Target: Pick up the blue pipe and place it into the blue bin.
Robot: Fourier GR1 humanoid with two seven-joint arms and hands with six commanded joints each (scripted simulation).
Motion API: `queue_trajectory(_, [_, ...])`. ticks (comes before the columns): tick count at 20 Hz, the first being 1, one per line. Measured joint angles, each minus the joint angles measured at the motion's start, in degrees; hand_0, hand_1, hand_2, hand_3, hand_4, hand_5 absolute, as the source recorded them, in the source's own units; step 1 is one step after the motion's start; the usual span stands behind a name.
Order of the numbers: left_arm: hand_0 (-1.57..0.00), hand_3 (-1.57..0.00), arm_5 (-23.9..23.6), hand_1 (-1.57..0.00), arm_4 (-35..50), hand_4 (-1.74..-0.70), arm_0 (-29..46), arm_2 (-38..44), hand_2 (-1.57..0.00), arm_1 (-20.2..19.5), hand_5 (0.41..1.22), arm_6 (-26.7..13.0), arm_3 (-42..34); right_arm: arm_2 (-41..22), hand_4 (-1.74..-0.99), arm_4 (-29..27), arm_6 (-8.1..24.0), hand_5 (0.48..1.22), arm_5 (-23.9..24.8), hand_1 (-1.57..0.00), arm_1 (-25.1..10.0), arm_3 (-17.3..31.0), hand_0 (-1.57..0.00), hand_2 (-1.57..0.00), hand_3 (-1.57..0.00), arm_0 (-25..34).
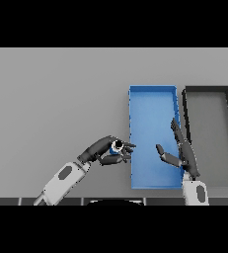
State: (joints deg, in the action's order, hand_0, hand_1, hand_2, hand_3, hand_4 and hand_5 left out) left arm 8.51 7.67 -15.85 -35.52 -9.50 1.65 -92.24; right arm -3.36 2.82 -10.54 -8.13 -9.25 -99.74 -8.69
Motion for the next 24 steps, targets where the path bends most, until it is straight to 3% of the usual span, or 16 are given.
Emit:
queue_trajectory(5, [-1.57, -1.44, -0.08, -1.57, -0.47, -1.73, -0.89, 0.26, -1.57, 0.6, 1.221, -0.46, 1.25, 0.28, -1.25, -14.29, 8.49, 0.532, -11.27, 0.0, -7.11, -8.04, 0.0, 0.0, 0.0, 3.38])
queue_trajectory(8, [-1.57, -1.44, 0.39, -1.57, 0.0, -1.73, -0.78, 0.42, -1.57, 0.64, 1.221, -0.02, 1.42, -2.9, -1.286, -16.12, 12.64, 0.52, -14.74, 0.0, -10.48, -13.52, 0.0, 0.0, 0.0, 6.42])
queue_trajectory(13, [-1.57, -1.44, 0.09, -1.57, -0.82, -1.73, -0.95, -0.1, -1.57, 0.83, 1.221, -1.26, 1.1, -7.42, -1.295, -20.05, 20.64, 0.522, -17.96, 0.0, -13.16, -16.98, 0.0, 0.0, 0.0, 14.82])
queue_trajectory(16, [-1.57, -1.44, 0.44, -1.57, -0.74, -1.73, -0.8, 0.14, -1.57, 0.82, 1.221, -0.36, 1.73, -10.21, -1.303, -22.34, 24.14, 0.532, -19.56, 0.0, -13.45, -17.73, 0.0, 0.0, 0.0, 19.4])
queue_trajectory(19, [-1.57, -1.44, 1.34, -1.57, 0.21, -1.73, -1.54, 0.91, -1.57, 0.37, 1.221, -0.08, 1.63, -12.29, -1.282, -21.25, 24.72, 0.53, -21.61, 0.0, -12.77, -15.65, 0.0, 0.0, 0.0, 23.95])
queue_trajectory(24, [-1.57, -1.5, 2.56, -1.57, 0.89, -1.73, -2.28, 1.38, -1.57, 1.08, 1.221, 1.02, 3.5, -16.43, -1.233, -20.78, 28.66, 0.528, -22.38, 0.0, -8.56, -11.57, 0.0, 0.0, 0.0, 31.09])
